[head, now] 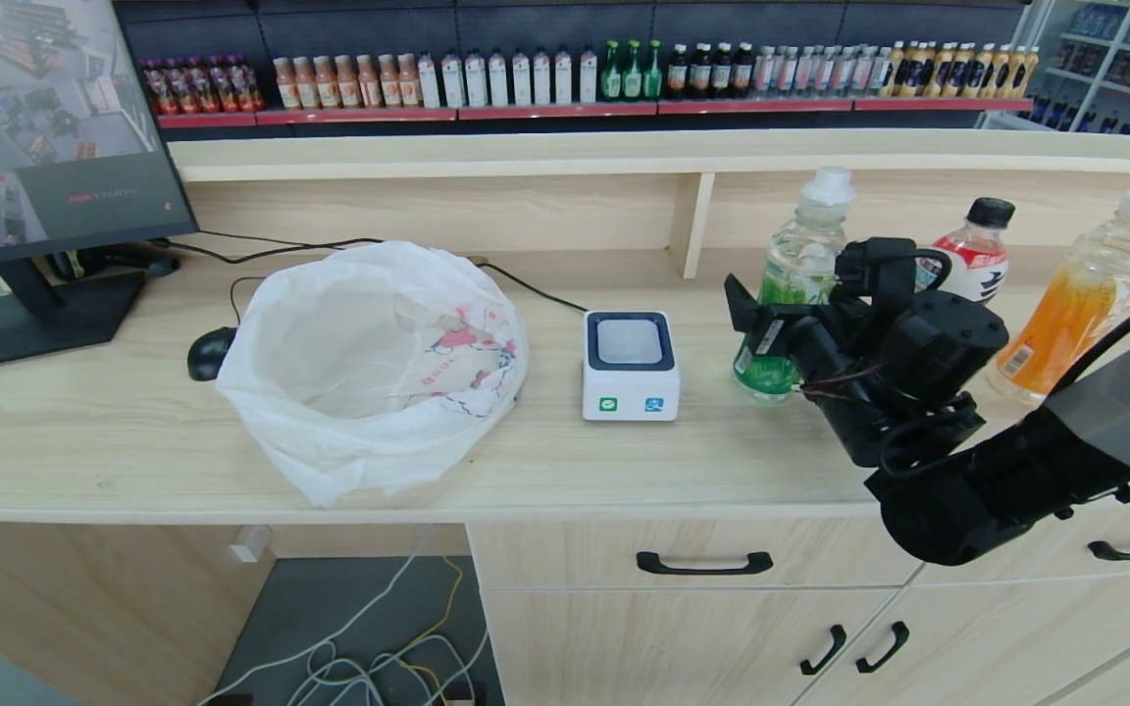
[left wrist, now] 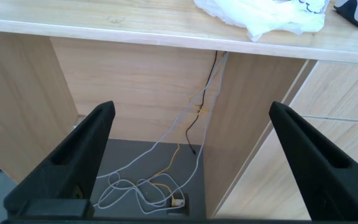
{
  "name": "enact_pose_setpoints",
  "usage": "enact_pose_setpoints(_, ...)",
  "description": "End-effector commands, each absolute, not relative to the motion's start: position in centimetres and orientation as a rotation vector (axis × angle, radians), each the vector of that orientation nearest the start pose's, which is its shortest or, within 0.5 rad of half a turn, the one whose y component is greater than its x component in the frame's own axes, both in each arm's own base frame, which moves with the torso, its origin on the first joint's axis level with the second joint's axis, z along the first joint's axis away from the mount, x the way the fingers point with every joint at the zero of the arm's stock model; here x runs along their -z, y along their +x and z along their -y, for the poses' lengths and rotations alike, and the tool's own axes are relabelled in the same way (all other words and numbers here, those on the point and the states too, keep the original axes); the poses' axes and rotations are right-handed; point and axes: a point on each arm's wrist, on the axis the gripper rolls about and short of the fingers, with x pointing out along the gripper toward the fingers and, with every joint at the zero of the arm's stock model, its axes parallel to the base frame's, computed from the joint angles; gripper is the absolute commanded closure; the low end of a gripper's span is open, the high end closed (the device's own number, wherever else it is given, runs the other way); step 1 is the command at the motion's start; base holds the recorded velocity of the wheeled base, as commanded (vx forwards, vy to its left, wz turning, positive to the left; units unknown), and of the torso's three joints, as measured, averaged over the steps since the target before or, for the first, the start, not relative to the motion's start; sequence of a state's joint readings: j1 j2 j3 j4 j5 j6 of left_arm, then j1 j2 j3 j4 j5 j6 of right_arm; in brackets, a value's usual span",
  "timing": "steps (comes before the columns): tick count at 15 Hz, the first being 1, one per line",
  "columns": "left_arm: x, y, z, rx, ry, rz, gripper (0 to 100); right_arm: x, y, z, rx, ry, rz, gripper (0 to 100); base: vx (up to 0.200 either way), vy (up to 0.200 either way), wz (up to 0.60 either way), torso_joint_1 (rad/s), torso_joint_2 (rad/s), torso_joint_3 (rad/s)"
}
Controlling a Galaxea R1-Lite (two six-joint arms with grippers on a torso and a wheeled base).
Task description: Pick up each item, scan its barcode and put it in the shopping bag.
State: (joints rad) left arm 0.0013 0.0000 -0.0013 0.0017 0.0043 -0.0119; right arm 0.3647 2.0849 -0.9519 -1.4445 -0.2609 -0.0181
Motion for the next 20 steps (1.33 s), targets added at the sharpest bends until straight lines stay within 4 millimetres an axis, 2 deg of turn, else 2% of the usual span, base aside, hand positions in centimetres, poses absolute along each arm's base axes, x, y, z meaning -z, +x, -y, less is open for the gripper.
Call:
enact_pose_setpoints(1, -7.6, -2.3, 0.0, -0.006, -0.012, 0.0, 0, -16.7, 36.4, -13.3, -0.101, 0.078, 0.299, 0, 0.0, 0.0, 0.0, 0.0, 0.0, 0.0)
enact_pose_setpoints(2, -7.5, -2.3, 0.0, -0.006, -0.012, -0.001, 0, -16.7, 36.4, -13.3, -0.1, 0.077, 0.299, 100, 0.0, 0.0, 0.0, 0.0, 0.0, 0.0)
enact_pose_setpoints(12, -7.6, -2.3, 0.0, -0.006, -0.012, 0.0, 0, -17.8, 36.0, -12.8, -0.097, 0.092, 0.33, 100, 0.0, 0.0, 0.0, 0.0, 0.0, 0.0)
enact_pose_setpoints(17, -7.6, -2.3, 0.0, -0.005, -0.012, 0.0, 0, -19.2, 35.0, -12.6, -0.102, 0.1, 0.359, 100, 0.0, 0.0, 0.0, 0.0, 0.0, 0.0)
enact_pose_setpoints(20, -7.6, -2.3, 0.0, -0.005, -0.012, 0.0, 0, -20.7, 33.2, -12.8, -0.12, 0.107, 0.383, 100, 0.0, 0.0, 0.0, 0.0, 0.0, 0.0)
